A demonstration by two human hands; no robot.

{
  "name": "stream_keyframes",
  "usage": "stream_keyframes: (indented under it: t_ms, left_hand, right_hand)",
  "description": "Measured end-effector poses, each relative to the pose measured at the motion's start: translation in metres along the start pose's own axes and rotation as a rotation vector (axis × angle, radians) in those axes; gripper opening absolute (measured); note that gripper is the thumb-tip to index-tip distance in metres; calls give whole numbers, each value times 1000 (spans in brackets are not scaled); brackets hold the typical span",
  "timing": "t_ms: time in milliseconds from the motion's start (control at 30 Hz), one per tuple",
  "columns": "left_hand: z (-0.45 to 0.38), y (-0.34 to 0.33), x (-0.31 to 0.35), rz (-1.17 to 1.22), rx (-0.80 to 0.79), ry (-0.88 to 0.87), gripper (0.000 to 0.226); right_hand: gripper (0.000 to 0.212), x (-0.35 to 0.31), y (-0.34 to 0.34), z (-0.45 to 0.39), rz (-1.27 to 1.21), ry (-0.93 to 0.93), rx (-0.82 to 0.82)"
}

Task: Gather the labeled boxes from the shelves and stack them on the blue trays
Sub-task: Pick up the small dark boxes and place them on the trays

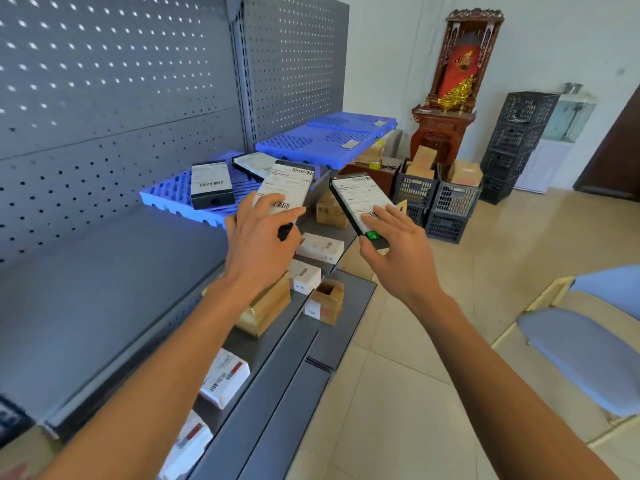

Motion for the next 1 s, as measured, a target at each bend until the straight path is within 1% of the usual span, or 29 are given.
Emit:
stream_keyframes:
  t_ms: [233,500,833,1000]
  left_hand:
    - [-35,7,-37,-62,94,110,36]
    - [-67,7,-74,-175,202,304,36]
    - [-83,-2,-80,-321,323,536,36]
    - [-89,-15,-73,-383,316,620,38]
  right_hand:
    - [40,7,-44,-74,-154,83,-67]
    - [40,13,-108,-149,-316,275,-162]
    - [40,14,-153,-214,-501,452,-252]
    - [40,16,-168,-230,-546,526,-312]
Point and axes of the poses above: each hand's wrist, its own z-axis away from the middle knuckle, its own y-axis out of the back of the hand, x = y × z, the point moved 6 cm from there along -z, towards the middle knuckle, and after that the axes turned 4 degrees about y, right-handed, at the moved point
